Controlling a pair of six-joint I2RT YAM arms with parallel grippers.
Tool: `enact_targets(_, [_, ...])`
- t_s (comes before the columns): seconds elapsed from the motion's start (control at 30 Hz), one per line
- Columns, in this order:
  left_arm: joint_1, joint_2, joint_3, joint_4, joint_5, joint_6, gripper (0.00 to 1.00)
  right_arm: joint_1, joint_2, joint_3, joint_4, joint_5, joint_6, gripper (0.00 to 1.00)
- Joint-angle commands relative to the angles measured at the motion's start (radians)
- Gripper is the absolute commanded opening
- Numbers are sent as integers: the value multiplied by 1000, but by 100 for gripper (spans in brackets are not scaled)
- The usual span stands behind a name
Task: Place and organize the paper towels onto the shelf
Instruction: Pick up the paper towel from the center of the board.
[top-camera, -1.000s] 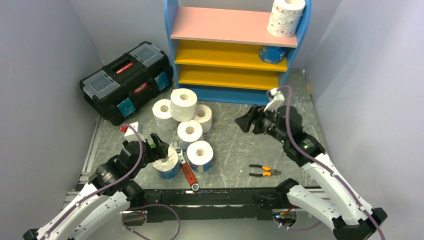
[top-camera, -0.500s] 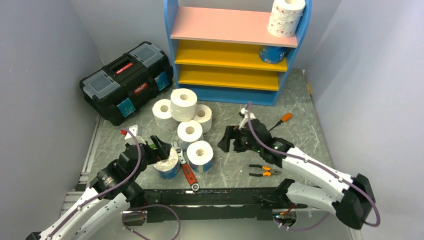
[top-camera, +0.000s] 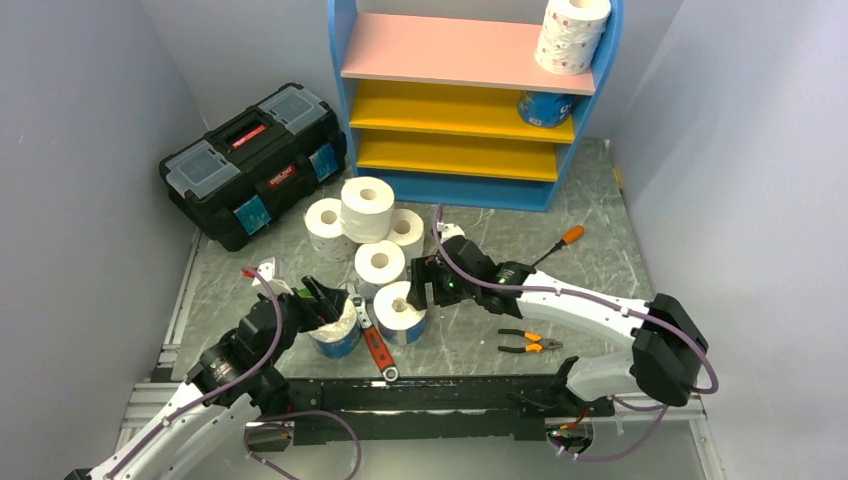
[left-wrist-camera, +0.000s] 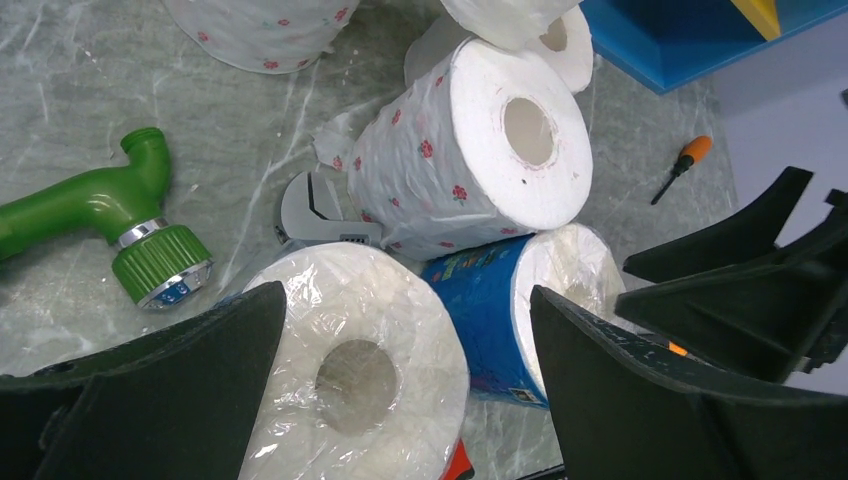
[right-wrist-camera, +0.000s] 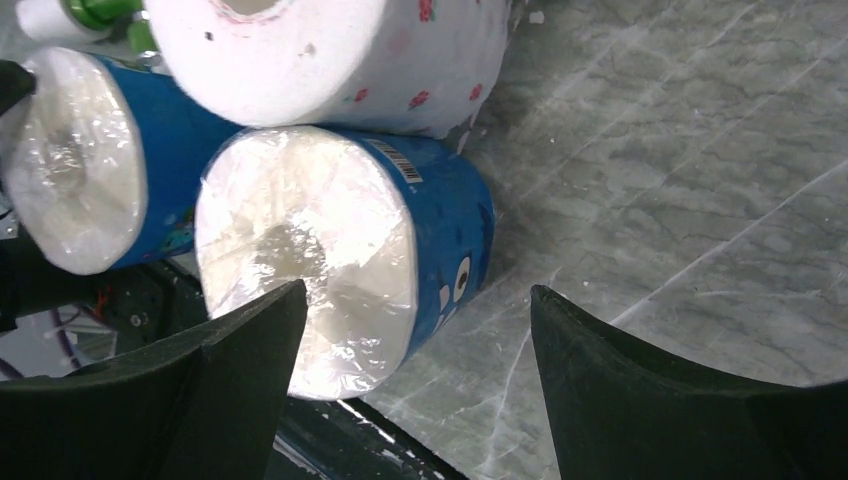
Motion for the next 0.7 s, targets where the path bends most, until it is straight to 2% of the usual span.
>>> enact_targets(0.0, [-3,-8,-16,55,13,-22,99,6,30,42,41,16,3,83])
enact_targets(0.43, [-3,-2,4,27,11,-23,99,17,58,50,83,-15,14,82])
enact_targets(0.67, [-2,-7,2,12,-4,-44,100,35,105,84,35,-2,-3,81])
